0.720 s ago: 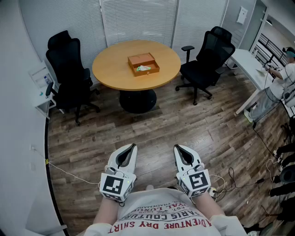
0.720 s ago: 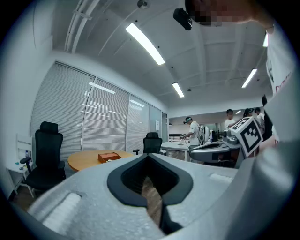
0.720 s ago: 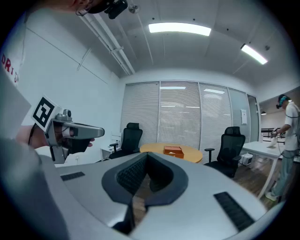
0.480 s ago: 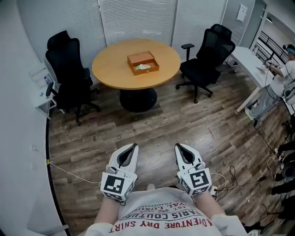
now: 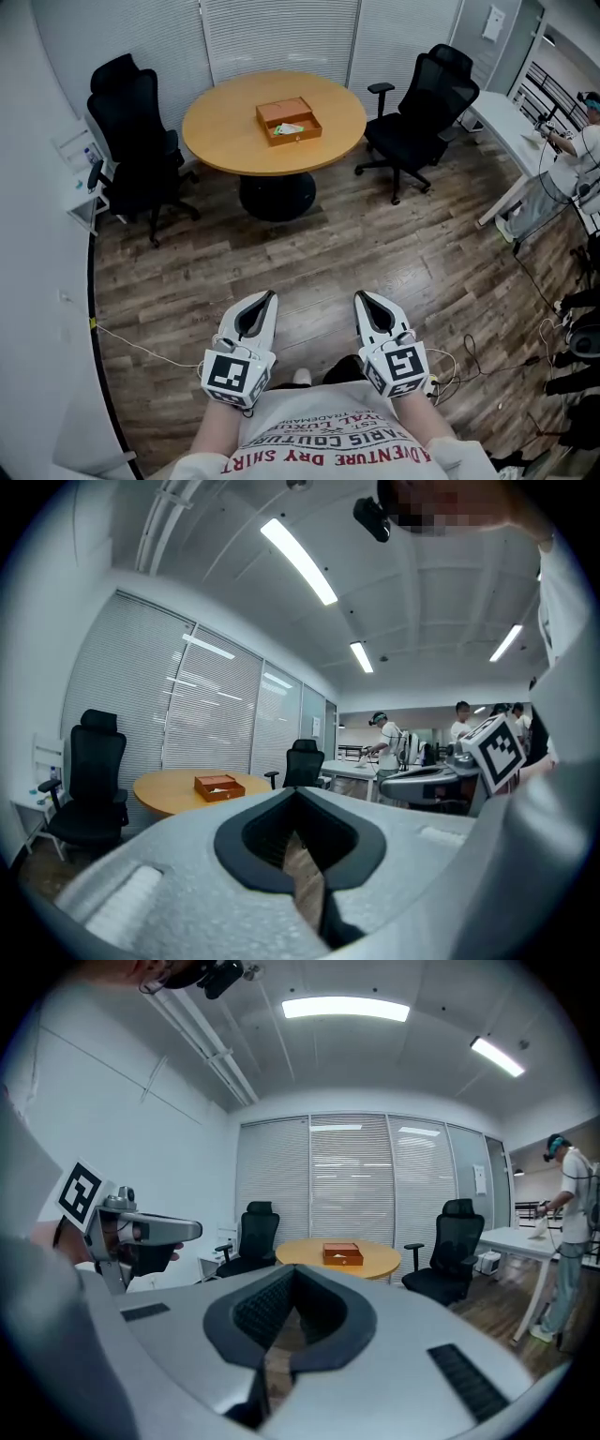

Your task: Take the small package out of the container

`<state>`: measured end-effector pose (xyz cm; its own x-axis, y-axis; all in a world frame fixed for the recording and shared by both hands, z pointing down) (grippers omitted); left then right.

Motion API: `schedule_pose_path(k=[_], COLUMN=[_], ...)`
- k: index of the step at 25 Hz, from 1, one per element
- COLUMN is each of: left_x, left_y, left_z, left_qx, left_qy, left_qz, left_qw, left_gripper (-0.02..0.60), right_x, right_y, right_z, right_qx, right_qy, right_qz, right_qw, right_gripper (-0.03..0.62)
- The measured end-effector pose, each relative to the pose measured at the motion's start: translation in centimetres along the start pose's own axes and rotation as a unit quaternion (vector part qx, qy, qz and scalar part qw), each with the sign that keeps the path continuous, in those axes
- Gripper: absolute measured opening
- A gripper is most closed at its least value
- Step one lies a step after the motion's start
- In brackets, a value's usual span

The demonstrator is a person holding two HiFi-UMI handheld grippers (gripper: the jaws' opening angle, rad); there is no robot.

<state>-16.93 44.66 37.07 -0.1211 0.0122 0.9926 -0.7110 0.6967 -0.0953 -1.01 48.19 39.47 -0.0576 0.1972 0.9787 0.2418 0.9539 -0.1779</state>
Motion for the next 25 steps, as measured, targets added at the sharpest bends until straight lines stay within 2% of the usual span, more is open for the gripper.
schedule_pose_path(k=[7, 13, 17, 25], left_x=[2.3, 2.6, 2.1, 0.0], left_y=[-2.5, -7.1, -12.4, -25.5], left_z=[0.2, 1.2, 2.3, 3.4], left_qx=[-0.005, -0.034, -0.051, -0.094], left_qy=[0.002, 0.002, 0.007, 0.019], left_qz=[0.035, 0.047, 0.051, 0.04], left_qw=[0.9994, 0.9983, 0.9974, 0.9946], left_gripper=[0.009, 0.009, 0.009, 0.009], right_x=[2.1, 2.1, 0.6, -2.4], right_y=[-2.3, -6.5, -10.7, -19.7], right_z=[-2.4, -6.2, -10.1, -21.2], right_qx=[-0.003, -0.034, -0.057, -0.096], right_qy=[-0.014, -0.021, -0.018, -0.001], right_qz=[0.025, 0.034, 0.038, 0.058], right_qw=[1.0, 0.999, 0.997, 0.994], right_gripper=[0.008, 0.008, 0.008, 0.008])
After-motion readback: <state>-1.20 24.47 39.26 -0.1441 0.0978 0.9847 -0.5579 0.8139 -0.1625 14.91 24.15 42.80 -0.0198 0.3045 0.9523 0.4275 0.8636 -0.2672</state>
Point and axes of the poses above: the fingertips, and each gripper's own axes: y backward along the fingers, z to its left, x out of its underside, the point moved 1 cm from there along y, backward along the fingers, and after that the axes turned 6 degrees about -y, right-handed, at the moved point
